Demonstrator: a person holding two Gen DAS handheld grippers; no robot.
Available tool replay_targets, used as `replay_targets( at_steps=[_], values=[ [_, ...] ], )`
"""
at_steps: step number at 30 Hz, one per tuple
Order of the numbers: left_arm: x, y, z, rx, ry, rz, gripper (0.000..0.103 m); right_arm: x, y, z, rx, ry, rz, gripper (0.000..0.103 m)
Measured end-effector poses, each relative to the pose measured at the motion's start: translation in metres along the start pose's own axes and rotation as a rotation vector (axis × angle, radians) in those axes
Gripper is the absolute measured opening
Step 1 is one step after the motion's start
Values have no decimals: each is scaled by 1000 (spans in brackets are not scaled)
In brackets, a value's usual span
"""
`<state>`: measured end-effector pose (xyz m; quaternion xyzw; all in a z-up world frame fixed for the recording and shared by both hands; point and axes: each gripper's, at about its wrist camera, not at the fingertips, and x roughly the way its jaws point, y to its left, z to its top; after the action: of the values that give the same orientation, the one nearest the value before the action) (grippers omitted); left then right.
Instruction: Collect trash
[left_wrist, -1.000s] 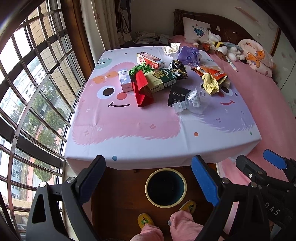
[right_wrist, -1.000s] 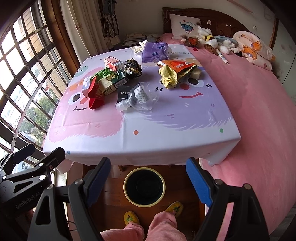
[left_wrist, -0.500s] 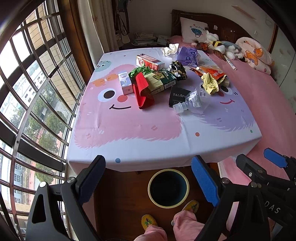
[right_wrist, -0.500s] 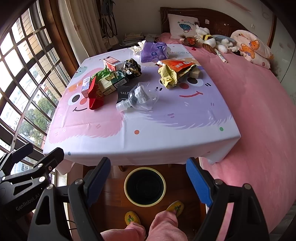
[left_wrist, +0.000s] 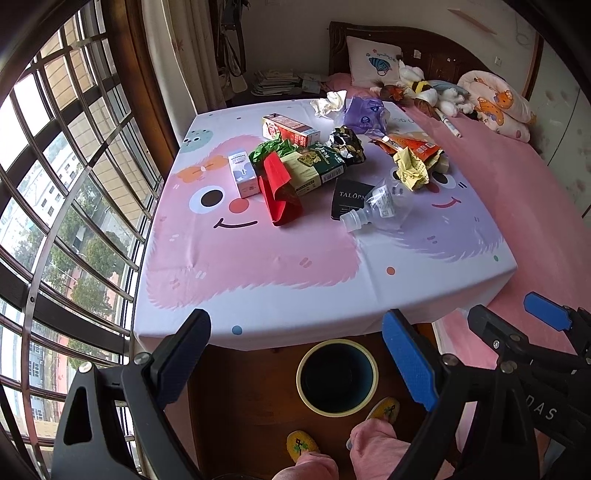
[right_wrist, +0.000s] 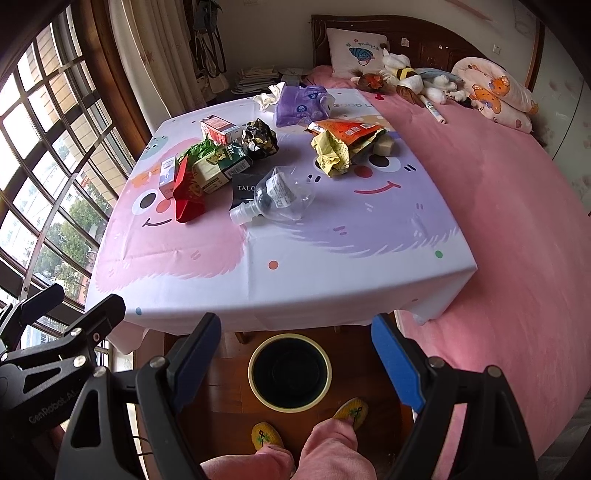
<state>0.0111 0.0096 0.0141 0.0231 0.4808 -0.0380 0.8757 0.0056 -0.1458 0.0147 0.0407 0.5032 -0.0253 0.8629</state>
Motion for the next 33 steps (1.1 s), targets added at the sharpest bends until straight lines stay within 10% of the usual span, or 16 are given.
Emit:
replay_targets(
  at_steps=[20, 33],
  values=[
    [18, -2, 47, 64, -40, -106, 93, -2, -3, 35, 64, -54, -15, 84],
    [100, 16, 99, -134, 78, 26, 93, 123, -21, 130, -168, 141, 189, 72]
  ],
)
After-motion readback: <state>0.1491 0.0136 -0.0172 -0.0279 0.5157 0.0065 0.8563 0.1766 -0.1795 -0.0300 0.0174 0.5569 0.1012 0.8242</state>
